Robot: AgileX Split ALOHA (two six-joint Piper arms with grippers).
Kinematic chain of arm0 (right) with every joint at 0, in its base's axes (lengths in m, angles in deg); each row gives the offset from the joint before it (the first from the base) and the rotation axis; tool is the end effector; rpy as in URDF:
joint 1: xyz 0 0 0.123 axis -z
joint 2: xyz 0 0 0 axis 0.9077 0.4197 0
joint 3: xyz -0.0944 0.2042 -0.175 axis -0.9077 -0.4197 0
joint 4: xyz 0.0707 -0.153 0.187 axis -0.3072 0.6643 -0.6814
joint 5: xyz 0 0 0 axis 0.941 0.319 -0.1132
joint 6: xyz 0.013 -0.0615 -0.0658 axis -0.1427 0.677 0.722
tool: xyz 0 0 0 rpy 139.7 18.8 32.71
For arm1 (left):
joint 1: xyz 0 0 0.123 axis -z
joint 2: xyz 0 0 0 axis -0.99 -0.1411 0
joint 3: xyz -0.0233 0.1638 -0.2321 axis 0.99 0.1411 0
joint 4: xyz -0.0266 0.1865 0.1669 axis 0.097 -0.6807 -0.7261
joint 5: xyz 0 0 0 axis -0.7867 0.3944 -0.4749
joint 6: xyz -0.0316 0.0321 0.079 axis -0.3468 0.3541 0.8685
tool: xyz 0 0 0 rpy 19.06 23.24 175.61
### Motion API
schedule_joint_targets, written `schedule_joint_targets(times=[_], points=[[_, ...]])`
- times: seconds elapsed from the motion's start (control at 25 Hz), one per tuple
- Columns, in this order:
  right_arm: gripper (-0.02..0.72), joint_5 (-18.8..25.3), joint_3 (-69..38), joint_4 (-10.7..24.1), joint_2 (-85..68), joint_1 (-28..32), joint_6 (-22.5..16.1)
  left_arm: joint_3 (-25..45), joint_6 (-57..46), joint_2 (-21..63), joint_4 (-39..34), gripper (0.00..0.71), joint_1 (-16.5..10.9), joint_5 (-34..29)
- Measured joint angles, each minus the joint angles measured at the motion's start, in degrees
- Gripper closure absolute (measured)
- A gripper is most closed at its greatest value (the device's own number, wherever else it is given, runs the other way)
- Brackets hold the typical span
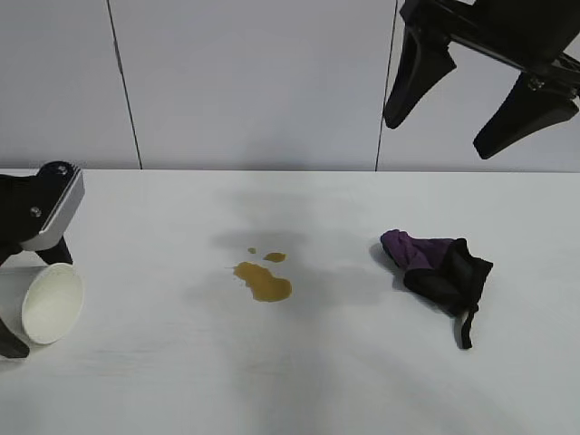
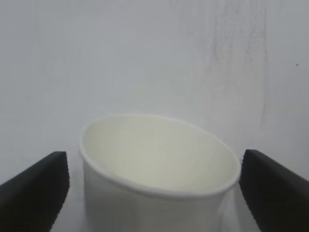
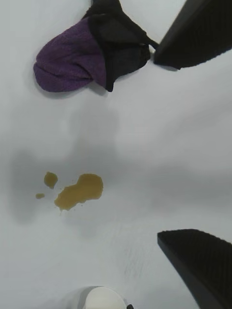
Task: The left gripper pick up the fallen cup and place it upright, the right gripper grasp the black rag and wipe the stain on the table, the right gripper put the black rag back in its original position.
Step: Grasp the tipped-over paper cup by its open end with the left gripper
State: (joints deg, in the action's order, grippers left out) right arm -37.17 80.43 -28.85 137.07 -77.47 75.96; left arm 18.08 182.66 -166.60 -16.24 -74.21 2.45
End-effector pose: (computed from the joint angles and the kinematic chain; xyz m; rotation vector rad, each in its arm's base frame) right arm 0.3188 0.0948 0.2872 -0.1838 2.7117 0.4780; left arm 0.3045 -0.0574 0.1205 2.0831 1.8419 0.0989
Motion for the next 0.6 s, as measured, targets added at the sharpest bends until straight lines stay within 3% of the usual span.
schedule_joint_targets(times=[0.16, 0.6], points=[[0.072, 0.0, 0.0, 0.0, 0.0, 0.0, 0.0, 0.0, 0.0, 0.0, -0.5, 0.023, -2.1, 0.2], [0.072, -0.2, 0.0, 0.0, 0.0, 0.0, 0.0, 0.0, 0.9, -0.9, 3.6, 0.047, -1.8, 0.5]])
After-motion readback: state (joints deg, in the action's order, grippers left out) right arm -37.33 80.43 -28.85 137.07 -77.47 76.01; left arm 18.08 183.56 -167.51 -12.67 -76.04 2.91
